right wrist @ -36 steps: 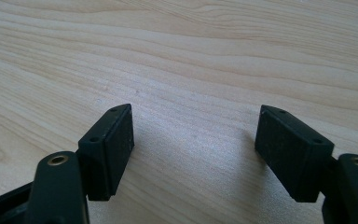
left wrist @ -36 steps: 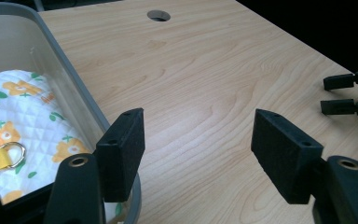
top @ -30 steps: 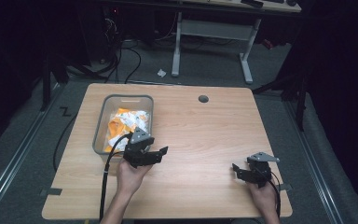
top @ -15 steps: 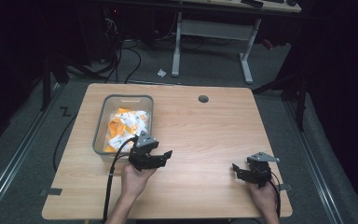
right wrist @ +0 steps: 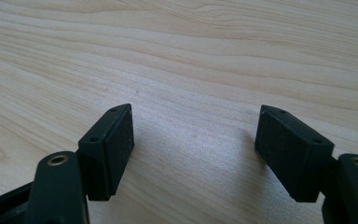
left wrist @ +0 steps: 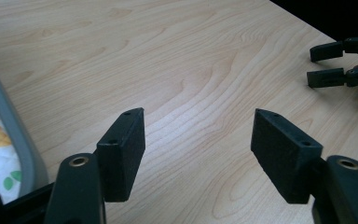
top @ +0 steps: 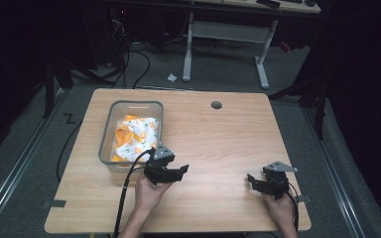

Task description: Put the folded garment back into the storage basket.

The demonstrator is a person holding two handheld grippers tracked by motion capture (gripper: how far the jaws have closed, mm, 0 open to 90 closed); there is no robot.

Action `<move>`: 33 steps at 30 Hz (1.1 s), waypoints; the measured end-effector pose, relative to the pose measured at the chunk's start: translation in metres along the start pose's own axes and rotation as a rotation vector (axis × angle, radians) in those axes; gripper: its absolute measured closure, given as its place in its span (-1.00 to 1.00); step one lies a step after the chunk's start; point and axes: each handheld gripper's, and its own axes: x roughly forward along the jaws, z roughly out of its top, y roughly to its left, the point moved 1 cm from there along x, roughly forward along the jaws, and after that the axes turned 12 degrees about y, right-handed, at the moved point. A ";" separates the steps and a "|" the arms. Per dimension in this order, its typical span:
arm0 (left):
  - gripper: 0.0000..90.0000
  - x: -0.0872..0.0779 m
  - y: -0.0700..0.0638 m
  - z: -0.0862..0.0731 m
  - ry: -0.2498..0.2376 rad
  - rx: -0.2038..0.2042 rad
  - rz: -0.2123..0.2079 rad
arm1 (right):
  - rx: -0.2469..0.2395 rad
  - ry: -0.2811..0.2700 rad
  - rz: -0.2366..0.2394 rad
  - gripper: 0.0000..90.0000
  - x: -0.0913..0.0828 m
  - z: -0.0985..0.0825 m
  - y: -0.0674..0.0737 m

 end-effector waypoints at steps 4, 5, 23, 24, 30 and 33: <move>-0.21 0.005 -0.001 -0.002 0.010 -0.002 -0.005 | 0.000 0.000 0.000 -0.37 0.000 0.000 0.000; -0.21 0.007 -0.001 -0.002 0.012 -0.002 -0.005 | 0.000 0.000 0.000 -0.37 0.000 0.000 0.000; -0.21 0.036 -0.004 -0.014 0.081 -0.008 0.009 | 0.000 0.000 0.000 -0.37 0.000 0.000 0.000; -0.21 0.037 -0.005 -0.014 0.081 -0.010 0.008 | 0.000 0.000 0.000 -0.37 0.000 0.000 0.000; -0.20 0.044 -0.005 -0.017 0.091 -0.014 0.013 | 0.000 0.000 0.000 -0.37 0.000 0.000 0.000; -0.20 0.049 -0.006 -0.019 0.103 -0.012 0.018 | 0.000 0.000 0.000 -0.37 0.000 0.000 0.000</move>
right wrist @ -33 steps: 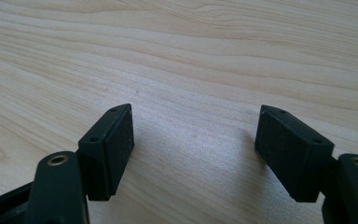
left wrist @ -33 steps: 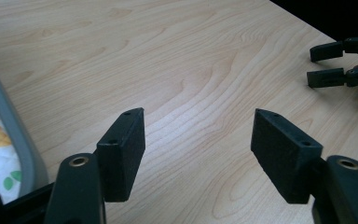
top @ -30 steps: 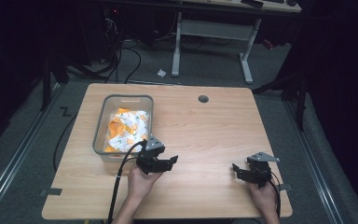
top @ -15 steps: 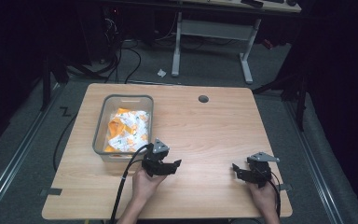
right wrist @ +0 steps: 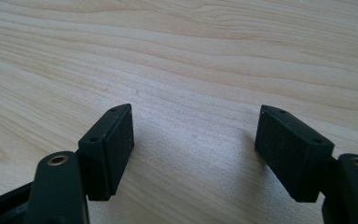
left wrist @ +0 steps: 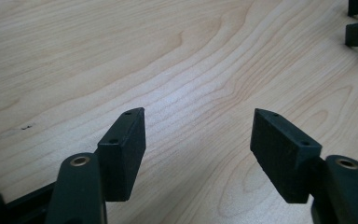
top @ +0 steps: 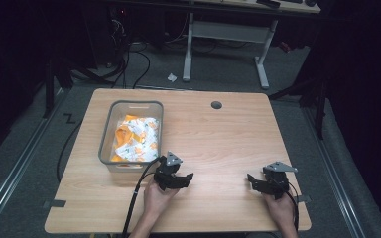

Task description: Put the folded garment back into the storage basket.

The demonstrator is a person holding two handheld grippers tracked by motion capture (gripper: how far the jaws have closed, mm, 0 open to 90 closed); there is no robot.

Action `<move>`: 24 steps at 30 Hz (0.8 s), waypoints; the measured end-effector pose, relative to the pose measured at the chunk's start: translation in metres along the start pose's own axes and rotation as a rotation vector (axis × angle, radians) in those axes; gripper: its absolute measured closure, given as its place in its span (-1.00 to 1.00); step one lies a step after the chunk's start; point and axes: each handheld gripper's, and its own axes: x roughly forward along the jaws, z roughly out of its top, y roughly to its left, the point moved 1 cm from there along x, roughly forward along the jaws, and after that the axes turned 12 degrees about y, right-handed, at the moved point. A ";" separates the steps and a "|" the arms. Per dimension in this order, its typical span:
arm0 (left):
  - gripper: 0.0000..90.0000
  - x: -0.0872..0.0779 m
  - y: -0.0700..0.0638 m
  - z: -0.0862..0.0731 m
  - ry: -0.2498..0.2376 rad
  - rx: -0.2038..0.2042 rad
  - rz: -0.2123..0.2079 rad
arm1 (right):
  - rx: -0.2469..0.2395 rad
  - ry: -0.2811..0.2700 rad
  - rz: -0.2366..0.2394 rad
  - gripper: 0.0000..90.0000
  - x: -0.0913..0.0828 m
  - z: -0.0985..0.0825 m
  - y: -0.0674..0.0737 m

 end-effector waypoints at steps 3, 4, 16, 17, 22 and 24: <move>-0.20 0.004 -0.001 -0.002 0.005 0.004 0.007 | 0.000 0.000 0.000 -0.37 0.000 0.000 0.000; -0.19 0.005 -0.001 -0.002 0.005 0.005 0.012 | 0.000 0.000 0.000 -0.37 0.000 0.000 0.000; -0.19 0.016 -0.002 -0.006 0.001 0.037 0.084 | 0.001 0.000 0.001 -0.37 0.000 0.000 0.000; -0.19 0.016 -0.003 -0.006 -0.003 0.043 0.098 | 0.001 0.000 0.000 -0.37 0.000 0.000 0.000; -0.28 0.020 -0.007 -0.008 -0.012 0.066 0.157 | 0.001 0.000 0.001 -0.37 0.000 0.000 0.000; -0.29 0.020 -0.007 -0.008 -0.011 0.065 0.160 | 0.002 0.001 0.001 -0.37 0.000 0.000 0.000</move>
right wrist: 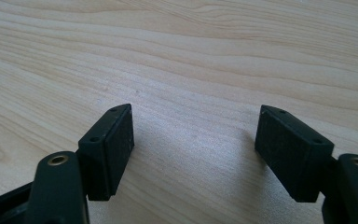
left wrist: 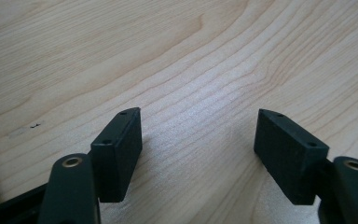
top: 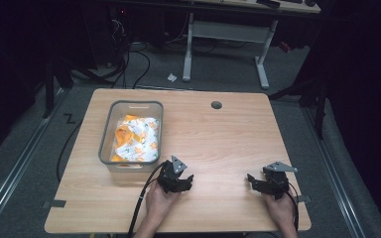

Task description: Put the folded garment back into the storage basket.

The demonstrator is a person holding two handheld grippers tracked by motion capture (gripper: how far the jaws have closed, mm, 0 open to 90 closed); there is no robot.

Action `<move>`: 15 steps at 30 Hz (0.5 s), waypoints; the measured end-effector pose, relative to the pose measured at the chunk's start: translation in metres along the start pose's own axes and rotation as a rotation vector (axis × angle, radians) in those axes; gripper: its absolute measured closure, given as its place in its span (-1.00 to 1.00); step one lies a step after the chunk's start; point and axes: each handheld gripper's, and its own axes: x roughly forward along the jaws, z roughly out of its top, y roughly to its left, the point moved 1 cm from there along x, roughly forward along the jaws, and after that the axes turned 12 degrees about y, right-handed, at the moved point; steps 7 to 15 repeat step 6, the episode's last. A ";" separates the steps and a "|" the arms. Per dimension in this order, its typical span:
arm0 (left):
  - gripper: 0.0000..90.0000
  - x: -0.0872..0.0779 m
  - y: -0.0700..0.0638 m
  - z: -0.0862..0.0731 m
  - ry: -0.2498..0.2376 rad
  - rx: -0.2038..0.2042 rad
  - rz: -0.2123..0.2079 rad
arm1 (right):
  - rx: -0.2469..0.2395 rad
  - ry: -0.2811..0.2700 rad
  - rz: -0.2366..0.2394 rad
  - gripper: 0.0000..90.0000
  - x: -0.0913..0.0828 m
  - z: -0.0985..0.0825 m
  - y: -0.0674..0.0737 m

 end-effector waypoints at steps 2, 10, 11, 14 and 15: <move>-0.30 0.000 0.000 0.000 0.000 -0.001 0.000 | 0.000 0.000 0.000 -0.37 0.000 0.000 0.000; -0.30 0.000 0.000 0.000 -0.001 -0.002 0.000 | 0.000 0.000 0.000 -0.37 0.000 0.000 0.000; -0.30 0.000 0.000 0.000 -0.001 -0.002 0.000 | 0.000 0.000 0.000 -0.37 0.000 0.000 0.000; -0.30 0.000 0.000 0.000 -0.001 -0.002 0.000 | 0.000 0.000 0.000 -0.37 0.000 0.000 0.000; -0.30 0.000 0.000 0.000 -0.001 -0.002 0.000 | 0.000 0.000 0.000 -0.37 0.000 0.000 0.000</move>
